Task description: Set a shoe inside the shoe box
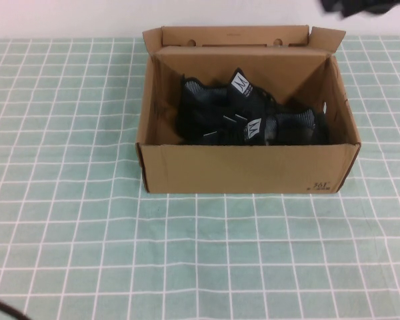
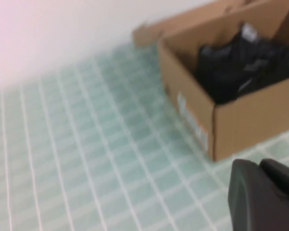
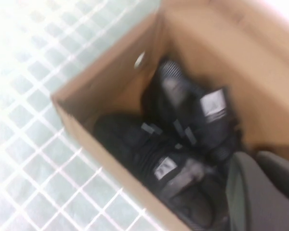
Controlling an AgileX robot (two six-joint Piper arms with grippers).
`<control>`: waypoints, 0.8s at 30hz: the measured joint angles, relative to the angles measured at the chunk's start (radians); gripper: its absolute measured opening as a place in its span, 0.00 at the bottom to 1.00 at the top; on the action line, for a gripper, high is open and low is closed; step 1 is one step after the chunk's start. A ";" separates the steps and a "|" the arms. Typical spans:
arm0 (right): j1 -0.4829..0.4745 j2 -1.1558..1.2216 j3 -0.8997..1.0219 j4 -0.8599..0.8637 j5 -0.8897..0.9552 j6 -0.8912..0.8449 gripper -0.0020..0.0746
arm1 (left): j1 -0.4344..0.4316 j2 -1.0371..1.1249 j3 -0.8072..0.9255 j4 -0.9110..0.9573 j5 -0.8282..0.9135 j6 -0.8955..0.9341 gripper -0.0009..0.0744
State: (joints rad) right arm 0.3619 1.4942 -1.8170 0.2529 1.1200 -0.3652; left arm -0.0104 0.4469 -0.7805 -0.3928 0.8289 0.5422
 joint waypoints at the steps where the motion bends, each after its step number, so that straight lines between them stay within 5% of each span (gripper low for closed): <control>1: 0.000 -0.034 0.000 -0.010 0.000 0.016 0.03 | -0.018 0.000 0.000 -0.014 -0.023 0.026 0.01; 8: 0.000 -0.289 0.110 -0.082 -0.137 0.069 0.02 | -0.069 0.000 0.000 -0.112 -0.140 0.097 0.01; 24: -0.003 -1.038 1.109 -0.281 -0.582 0.206 0.02 | -0.140 0.001 0.103 -0.297 -0.236 0.214 0.01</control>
State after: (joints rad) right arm 0.3588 0.4558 -0.7083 -0.0279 0.5378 -0.1596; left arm -0.1509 0.4481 -0.6776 -0.6899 0.5930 0.7566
